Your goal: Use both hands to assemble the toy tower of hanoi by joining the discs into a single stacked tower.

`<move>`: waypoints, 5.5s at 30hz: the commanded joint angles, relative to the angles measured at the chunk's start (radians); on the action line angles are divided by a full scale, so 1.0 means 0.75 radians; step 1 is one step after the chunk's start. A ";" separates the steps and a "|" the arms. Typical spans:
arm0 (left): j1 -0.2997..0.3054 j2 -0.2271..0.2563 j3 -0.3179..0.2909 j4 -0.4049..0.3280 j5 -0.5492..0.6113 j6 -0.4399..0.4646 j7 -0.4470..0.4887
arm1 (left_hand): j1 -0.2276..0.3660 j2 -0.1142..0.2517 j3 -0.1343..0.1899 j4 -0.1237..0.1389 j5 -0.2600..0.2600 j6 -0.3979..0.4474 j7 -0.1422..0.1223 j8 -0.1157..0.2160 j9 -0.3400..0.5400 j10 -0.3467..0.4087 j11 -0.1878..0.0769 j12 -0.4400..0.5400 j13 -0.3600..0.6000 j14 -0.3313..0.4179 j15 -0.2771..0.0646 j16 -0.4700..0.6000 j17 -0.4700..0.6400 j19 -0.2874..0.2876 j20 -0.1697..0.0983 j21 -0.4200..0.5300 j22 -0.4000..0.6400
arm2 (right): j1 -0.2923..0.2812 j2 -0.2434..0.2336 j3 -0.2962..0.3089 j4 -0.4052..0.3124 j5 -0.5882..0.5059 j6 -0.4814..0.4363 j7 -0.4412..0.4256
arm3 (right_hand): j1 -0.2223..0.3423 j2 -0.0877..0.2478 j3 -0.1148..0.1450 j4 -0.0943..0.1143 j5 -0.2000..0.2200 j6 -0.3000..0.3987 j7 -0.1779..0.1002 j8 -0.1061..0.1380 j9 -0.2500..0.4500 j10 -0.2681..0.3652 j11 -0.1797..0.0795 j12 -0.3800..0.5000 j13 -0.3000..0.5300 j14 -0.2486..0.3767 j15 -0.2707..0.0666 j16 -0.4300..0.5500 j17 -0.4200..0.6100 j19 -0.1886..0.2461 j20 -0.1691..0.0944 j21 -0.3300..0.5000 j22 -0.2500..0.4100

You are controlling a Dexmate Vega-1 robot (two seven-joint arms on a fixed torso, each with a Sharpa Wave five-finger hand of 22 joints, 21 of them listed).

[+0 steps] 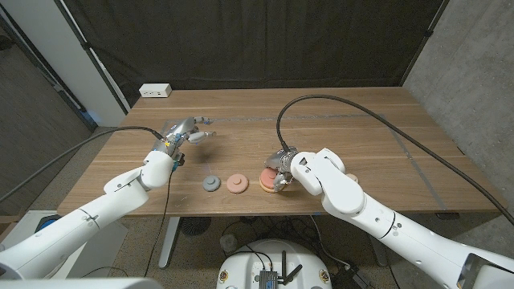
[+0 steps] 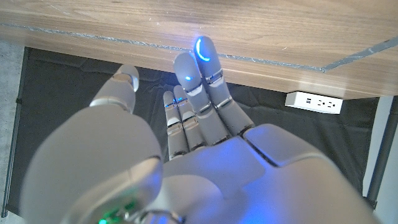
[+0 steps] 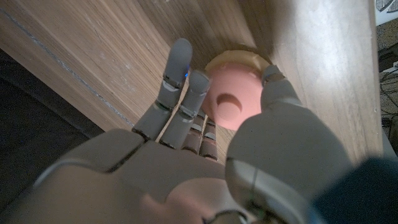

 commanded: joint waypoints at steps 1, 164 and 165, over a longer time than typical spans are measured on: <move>-0.005 -0.002 0.001 0.003 0.001 -0.001 0.002 | -0.014 0.004 0.011 0.002 0.000 0.011 0.000 0.002 0.005 0.014 -0.005 0.005 0.005 0.010 -0.064 0.011 0.002 -0.007 -0.144 0.011 0.003 | 0.006 0.020 0.013 -0.003 -0.039 0.043 0.068 | -0.005 -0.011 -0.006 -0.001 -0.012 -0.020 0.004 0.004 -0.001 -0.016 0.007 0.003 -0.008 -0.008 -0.043 -0.014 -0.005 -0.009 -0.119 -0.010 0.003; -0.024 0.380 0.012 -0.589 0.293 0.361 -0.532 | -0.016 -0.037 0.023 0.010 -0.001 -0.070 0.005 -0.006 0.004 -0.055 -0.004 -0.006 0.007 -0.043 -0.063 0.010 -0.029 -0.057 -0.142 0.028 -0.007 | -0.687 -0.373 0.441 -0.287 0.392 -0.575 -1.118 | 0.090 0.081 0.052 -0.035 -0.040 0.225 -0.035 0.095 -0.003 0.220 -0.074 0.084 0.023 0.036 -0.041 0.023 0.036 0.011 -0.118 0.007 0.015; -0.016 0.384 0.007 -0.592 0.292 0.355 -0.530 | -0.016 -0.037 0.023 0.009 -0.001 -0.068 0.004 -0.005 0.004 -0.049 -0.005 -0.004 0.007 -0.041 -0.063 0.011 -0.028 -0.057 -0.142 0.028 -0.007 | -0.687 -0.374 0.439 -0.287 0.392 -0.576 -1.119 | 0.090 0.082 0.053 -0.035 -0.040 0.226 -0.034 0.095 -0.003 0.219 -0.074 0.083 0.024 0.035 -0.041 0.022 0.036 0.011 -0.117 0.007 0.015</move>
